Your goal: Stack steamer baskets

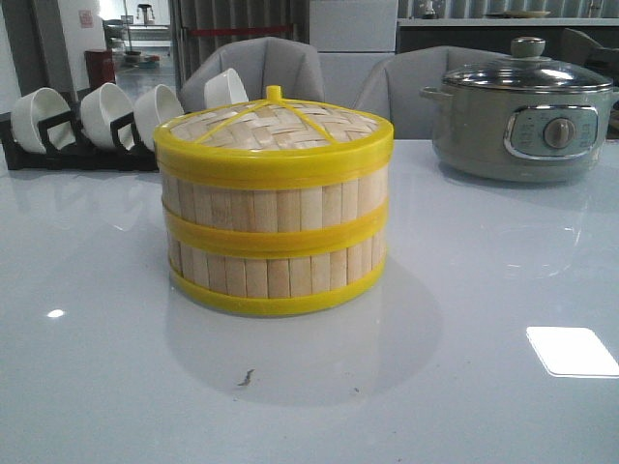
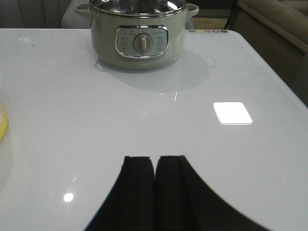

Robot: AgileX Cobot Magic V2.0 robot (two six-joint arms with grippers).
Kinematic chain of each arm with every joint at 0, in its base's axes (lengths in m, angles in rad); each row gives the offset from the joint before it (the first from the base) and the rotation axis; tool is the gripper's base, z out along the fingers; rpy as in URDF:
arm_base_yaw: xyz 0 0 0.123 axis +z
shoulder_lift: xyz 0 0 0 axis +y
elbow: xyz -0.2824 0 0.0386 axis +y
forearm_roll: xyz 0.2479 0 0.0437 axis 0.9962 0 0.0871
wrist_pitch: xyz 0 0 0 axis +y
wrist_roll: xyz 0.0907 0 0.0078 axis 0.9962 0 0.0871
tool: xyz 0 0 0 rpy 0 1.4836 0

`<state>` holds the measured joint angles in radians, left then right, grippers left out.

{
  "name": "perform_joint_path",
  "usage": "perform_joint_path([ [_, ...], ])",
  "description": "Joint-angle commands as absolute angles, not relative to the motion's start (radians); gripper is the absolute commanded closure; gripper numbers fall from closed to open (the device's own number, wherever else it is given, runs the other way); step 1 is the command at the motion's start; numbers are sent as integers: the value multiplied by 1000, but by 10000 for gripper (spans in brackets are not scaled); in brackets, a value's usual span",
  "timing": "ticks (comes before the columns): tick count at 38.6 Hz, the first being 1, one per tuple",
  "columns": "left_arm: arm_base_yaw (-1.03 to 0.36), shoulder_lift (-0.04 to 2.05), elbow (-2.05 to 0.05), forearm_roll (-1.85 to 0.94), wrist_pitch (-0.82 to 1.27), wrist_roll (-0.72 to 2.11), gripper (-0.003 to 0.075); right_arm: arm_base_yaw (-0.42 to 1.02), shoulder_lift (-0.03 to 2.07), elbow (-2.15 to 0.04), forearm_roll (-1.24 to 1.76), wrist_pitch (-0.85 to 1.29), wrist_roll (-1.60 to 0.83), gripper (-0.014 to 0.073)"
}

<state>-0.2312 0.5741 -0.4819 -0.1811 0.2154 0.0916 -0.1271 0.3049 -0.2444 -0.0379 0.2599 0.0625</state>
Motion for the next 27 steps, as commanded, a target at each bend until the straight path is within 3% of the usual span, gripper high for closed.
perform_joint_path([
  [1,-234,574,-511,-191,121,85,631,-134,312,-272,-43,172,51,524],
  [27,-226,541,-511,-144,124,85,631,-134,312,-272,-43,172,51,524],
])
